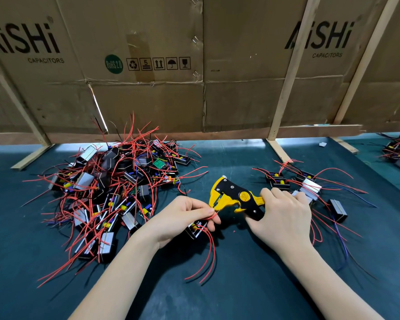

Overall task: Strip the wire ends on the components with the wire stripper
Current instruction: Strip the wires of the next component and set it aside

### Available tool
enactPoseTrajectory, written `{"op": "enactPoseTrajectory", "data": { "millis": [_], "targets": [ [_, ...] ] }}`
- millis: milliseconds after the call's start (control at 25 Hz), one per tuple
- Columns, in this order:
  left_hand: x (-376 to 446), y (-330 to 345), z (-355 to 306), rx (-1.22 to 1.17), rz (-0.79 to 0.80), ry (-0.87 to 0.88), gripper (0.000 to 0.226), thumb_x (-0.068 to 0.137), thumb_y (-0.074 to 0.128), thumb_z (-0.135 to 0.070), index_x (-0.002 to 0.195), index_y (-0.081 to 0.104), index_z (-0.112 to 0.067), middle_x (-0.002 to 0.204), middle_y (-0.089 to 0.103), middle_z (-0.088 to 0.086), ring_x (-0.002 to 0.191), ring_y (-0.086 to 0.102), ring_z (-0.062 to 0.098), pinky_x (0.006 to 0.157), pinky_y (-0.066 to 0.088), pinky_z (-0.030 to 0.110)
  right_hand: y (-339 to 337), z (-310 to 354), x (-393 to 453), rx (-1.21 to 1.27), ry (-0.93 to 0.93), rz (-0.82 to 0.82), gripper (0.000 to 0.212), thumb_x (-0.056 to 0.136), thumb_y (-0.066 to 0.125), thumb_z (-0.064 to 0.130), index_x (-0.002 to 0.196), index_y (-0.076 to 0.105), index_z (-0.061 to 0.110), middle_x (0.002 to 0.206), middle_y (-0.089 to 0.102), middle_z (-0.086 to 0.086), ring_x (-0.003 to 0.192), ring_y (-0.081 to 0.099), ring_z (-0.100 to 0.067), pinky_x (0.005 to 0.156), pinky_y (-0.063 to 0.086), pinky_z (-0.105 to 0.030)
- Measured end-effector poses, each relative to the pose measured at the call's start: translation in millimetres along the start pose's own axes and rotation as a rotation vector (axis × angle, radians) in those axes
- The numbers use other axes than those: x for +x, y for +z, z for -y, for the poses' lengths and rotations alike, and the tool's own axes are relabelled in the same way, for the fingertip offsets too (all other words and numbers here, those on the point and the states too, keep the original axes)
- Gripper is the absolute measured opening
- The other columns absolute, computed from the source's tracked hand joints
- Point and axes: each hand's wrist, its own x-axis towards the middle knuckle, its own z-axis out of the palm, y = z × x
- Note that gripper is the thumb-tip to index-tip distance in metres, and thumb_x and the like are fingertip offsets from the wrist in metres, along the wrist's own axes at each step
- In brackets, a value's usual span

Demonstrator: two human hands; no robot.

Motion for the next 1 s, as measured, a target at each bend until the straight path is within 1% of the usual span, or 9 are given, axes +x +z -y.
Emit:
{"op": "enactPoseTrajectory", "data": {
  "millis": [80,280,480,680,840,1000],
  "targets": [
    [-0.3,-0.6,0.0,0.004,0.006,-0.002,0.027,0.099,0.055,-0.021,0.088,0.076,-0.008,0.073,0.070,0.003,0.080,0.063,0.009,0.088,0.039,0.021,-0.2,0.4,-0.1,0.004,-0.001,0.005,0.047,0.053,0.084,0.044,0.062,0.050,0.013,0.057,0.050,-0.002,0.055,0.055,-0.029,0.063,0.031,-0.036],
    [-0.4,-1.4,1.2,0.007,0.009,0.002,0.027,0.099,0.055,-0.020,0.087,0.076,-0.008,0.072,0.070,0.002,0.079,0.063,0.009,0.088,0.039,0.022,-1.7,1.0,0.6,0.010,-0.007,0.014,0.048,0.049,0.086,0.043,0.059,0.049,0.014,0.054,0.049,-0.002,0.052,0.055,-0.028,0.060,0.033,-0.035],
    [0.9,-2.1,2.6,0.001,0.012,0.011,0.027,0.099,0.055,-0.020,0.086,0.076,-0.009,0.072,0.069,0.003,0.078,0.062,0.009,0.082,0.041,0.013,-2.9,1.7,0.5,0.026,-0.007,0.036,0.048,0.047,0.087,0.040,0.057,0.048,0.014,0.052,0.049,-0.002,0.049,0.054,-0.028,0.060,0.035,-0.035],
    [0.2,-3.4,2.6,-0.012,0.021,0.015,0.027,0.099,0.055,-0.020,0.087,0.076,-0.008,0.072,0.069,0.003,0.077,0.062,0.010,0.081,0.043,0.013,-3.1,3.0,0.6,0.039,-0.001,0.053,0.050,0.047,0.088,0.040,0.055,0.047,0.014,0.051,0.049,-0.002,0.047,0.054,-0.028,0.060,0.039,-0.036],
    [-1.1,-3.5,1.1,-0.010,0.029,0.003,0.027,0.099,0.055,-0.020,0.086,0.076,-0.009,0.072,0.069,0.003,0.077,0.061,0.010,0.081,0.043,0.012,-2.2,3.5,0.4,0.029,-0.003,0.078,0.054,0.044,0.089,0.042,0.052,0.041,0.018,0.046,0.048,-0.001,0.042,0.050,-0.027,0.056,0.029,-0.030],
    [-2.9,-3.9,-1.8,-0.010,0.044,-0.009,0.026,0.099,0.055,-0.020,0.087,0.075,-0.007,0.072,0.068,0.003,0.076,0.061,0.010,0.080,0.044,0.013,-1.6,4.0,-0.1,0.018,-0.007,0.088,0.054,0.039,0.091,0.043,0.047,0.045,0.015,0.043,0.047,-0.001,0.038,0.048,-0.027,0.055,0.025,-0.025]
  ]
}}
